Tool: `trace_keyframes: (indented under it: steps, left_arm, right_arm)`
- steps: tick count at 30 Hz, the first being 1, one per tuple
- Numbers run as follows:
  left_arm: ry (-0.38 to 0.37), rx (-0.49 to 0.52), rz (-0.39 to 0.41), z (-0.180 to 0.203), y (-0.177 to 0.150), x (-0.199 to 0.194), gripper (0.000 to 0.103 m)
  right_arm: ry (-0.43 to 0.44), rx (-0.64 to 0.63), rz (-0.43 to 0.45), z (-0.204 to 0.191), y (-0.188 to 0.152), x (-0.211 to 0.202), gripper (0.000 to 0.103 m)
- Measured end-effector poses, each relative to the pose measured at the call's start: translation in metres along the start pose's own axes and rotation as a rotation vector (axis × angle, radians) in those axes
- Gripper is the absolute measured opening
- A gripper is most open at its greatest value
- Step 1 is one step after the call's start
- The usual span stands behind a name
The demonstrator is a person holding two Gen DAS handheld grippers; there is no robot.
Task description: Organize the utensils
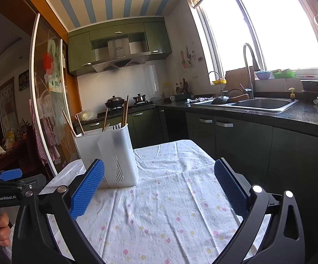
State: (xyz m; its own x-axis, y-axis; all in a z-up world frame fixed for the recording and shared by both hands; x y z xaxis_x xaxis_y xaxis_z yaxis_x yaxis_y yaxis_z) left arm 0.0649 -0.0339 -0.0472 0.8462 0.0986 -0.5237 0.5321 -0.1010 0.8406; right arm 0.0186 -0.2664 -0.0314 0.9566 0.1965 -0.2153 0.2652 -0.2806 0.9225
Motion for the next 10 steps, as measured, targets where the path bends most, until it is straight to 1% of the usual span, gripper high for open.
trace_keyframes:
  steps: [2,5,8,10]
  left_arm:
    - [0.013,0.005,-0.004,-0.0005,-0.0003,0.0015,0.096]
    - [-0.001,-0.009,-0.021,-0.002,-0.0023,0.0047,0.096]
    - [0.013,-0.004,-0.017,-0.0027,-0.0027,0.0051,0.096]
    - [0.009,-0.007,-0.022,-0.0027,-0.0033,0.0061,0.096]
  right_arm:
    - [-0.001,0.0,0.0,0.0001,-0.0002,0.0001,0.098]
    - [0.0,0.001,-0.002,0.0002,-0.0005,0.0002,0.098]
    - [-0.001,0.0,-0.004,0.0004,-0.0012,0.0012,0.098]
    - [-0.002,0.0,-0.004,0.0008,-0.0015,0.0019,0.098]
Point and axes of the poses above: each gripper's, at about its wrist camera, not at the fingertips, and x roughly the way its jaws point, z to its right, y to its top, the point moved 6 cm from there along x, roughly the way its jaws point, and after that the axes turned 7 degrees about x, right-handed, at the moved point
